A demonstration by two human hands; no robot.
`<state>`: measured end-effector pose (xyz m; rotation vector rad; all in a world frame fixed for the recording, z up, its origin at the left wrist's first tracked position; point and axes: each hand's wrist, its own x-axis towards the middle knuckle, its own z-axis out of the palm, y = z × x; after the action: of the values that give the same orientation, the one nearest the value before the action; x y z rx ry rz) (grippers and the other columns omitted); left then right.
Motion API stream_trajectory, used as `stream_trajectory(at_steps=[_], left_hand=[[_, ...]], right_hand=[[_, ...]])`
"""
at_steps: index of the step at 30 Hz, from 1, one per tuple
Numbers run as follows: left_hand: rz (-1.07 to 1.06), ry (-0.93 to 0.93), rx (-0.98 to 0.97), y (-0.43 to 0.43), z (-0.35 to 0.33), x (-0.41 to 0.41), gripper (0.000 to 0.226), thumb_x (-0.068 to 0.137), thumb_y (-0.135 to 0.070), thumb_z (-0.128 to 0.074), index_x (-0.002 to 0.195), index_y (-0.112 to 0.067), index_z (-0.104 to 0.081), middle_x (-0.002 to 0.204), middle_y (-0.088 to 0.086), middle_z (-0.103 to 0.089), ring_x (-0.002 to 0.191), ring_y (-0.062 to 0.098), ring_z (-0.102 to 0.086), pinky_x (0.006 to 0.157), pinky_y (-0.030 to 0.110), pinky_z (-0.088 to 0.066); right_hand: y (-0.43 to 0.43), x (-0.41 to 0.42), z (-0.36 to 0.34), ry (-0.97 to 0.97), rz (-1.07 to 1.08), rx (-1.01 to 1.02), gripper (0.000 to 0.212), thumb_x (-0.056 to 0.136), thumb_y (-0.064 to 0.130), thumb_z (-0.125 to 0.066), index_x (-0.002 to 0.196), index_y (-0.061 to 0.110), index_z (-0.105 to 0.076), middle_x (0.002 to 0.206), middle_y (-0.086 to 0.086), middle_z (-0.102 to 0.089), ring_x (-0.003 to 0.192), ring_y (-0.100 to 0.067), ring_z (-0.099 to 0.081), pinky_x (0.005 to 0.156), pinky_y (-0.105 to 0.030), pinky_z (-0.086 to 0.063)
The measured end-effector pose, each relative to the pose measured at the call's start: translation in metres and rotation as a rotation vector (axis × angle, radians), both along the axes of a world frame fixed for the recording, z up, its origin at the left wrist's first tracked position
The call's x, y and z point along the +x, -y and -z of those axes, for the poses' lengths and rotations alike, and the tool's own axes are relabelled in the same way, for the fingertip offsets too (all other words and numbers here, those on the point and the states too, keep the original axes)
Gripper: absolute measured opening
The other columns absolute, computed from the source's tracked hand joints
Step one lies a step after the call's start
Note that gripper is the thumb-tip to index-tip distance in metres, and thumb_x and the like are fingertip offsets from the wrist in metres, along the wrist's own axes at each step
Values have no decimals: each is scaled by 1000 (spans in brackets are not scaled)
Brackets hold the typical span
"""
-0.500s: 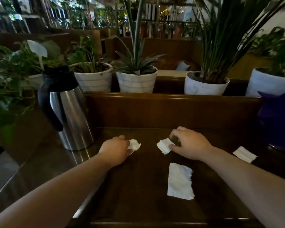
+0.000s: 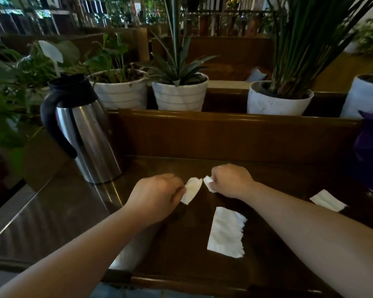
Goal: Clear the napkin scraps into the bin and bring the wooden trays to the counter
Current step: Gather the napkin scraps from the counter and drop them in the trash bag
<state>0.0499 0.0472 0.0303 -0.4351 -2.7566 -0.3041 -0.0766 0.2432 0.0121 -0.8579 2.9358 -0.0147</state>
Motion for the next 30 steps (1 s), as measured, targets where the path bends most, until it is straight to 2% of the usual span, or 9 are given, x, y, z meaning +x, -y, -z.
stream_trajectory(at_steps=[3,7,10,13,17,20,24,27,30], left_hand=[[67,-15,28,-20,-7,9,16,90,-33,-50,93,-26,-64,82,-9,-63,65,5,-55,50,19,-43],[126,5,9,-51,-4,13,27,90,-40,-40,92,-28,-64,83,-10,-63,70,6,-57,55,27,-52],[187,75,-59,-71,7,8,36,92,-43,-32,99,-26,-63,90,-6,-63,80,10,-55,66,31,-51],[249,216,-125,-81,22,3,29,95,-40,-36,107,-25,-58,96,-4,-60,85,12,-56,72,32,-50],[254,303,-190,-89,38,0,38,93,-50,-39,123,-29,-47,113,-3,-56,92,13,-55,71,29,-48],[237,312,-263,-95,41,-5,44,91,-55,-37,125,-28,-46,114,-3,-55,83,12,-55,63,29,-46],[258,313,-251,-105,36,-12,25,95,-43,-39,106,-27,-55,99,-5,-61,74,9,-52,64,29,-46],[279,301,-202,-123,26,-23,22,95,-43,-37,101,-29,-54,93,-7,-59,75,7,-53,67,32,-50],[275,251,-126,-155,6,-40,22,94,-46,-36,97,-32,-52,85,-10,-55,69,6,-51,63,31,-49]], right_hand=[[-7,-2,2,13,-25,-51,10,93,31,-55,95,23,-61,79,4,-60,70,-13,-56,60,-32,-48],[-29,-3,-4,5,-71,-120,7,93,33,-54,87,29,-56,78,7,-59,69,-10,-55,56,-29,-45],[-55,-1,-14,110,-139,-149,5,91,34,-57,86,33,-56,80,10,-59,70,-6,-55,54,-24,-39],[-81,7,-19,196,-183,-152,3,90,34,-59,88,34,-58,84,12,-59,74,-4,-55,58,-24,-41],[-111,17,-18,163,-175,-225,3,90,35,-59,87,36,-58,81,15,-58,73,-1,-55,58,-21,-39],[-128,26,-18,142,-161,-293,4,90,37,-59,87,34,-60,80,16,-59,74,0,-56,60,-21,-42],[-160,32,-20,111,-63,-331,3,89,40,-60,88,37,-61,80,17,-60,74,0,-56,63,-26,-49],[-200,30,-21,37,93,-377,1,89,40,-60,89,39,-59,82,19,-59,76,1,-57,63,-26,-49],[-246,24,-25,-26,261,-423,5,89,38,-60,86,39,-57,81,18,-59,75,1,-56,58,-24,-44]])
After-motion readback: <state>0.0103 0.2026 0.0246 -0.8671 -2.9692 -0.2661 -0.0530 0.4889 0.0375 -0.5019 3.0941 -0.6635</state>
